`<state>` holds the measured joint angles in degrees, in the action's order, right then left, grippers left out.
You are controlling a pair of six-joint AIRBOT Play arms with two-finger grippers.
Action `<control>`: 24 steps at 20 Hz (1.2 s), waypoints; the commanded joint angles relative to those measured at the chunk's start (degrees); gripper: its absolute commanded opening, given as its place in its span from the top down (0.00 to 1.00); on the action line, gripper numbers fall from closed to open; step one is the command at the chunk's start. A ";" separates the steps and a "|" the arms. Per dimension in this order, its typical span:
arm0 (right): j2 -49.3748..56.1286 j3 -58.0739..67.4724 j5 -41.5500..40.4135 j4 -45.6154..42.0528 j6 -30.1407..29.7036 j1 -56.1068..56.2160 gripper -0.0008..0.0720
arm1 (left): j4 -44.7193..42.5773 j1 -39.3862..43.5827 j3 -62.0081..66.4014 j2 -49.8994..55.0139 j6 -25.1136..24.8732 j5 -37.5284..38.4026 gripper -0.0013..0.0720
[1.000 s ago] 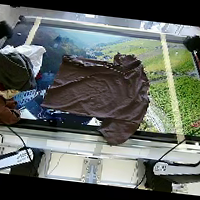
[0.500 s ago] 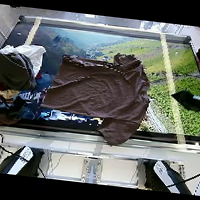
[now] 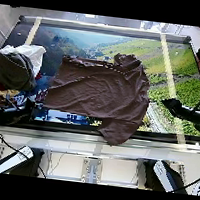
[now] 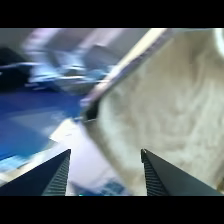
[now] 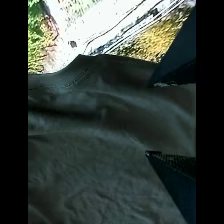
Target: Fold the shirts.
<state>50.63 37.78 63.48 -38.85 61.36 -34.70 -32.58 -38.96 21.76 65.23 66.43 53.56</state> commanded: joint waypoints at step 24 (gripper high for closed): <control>8.48 -25.38 -15.23 11.08 2.99 12.63 0.47 | 10.56 16.11 4.94 5.62 -4.35 -11.93 0.97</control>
<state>56.05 12.91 55.16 -33.47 66.04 -27.77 -22.06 -22.85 26.65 70.81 62.15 41.54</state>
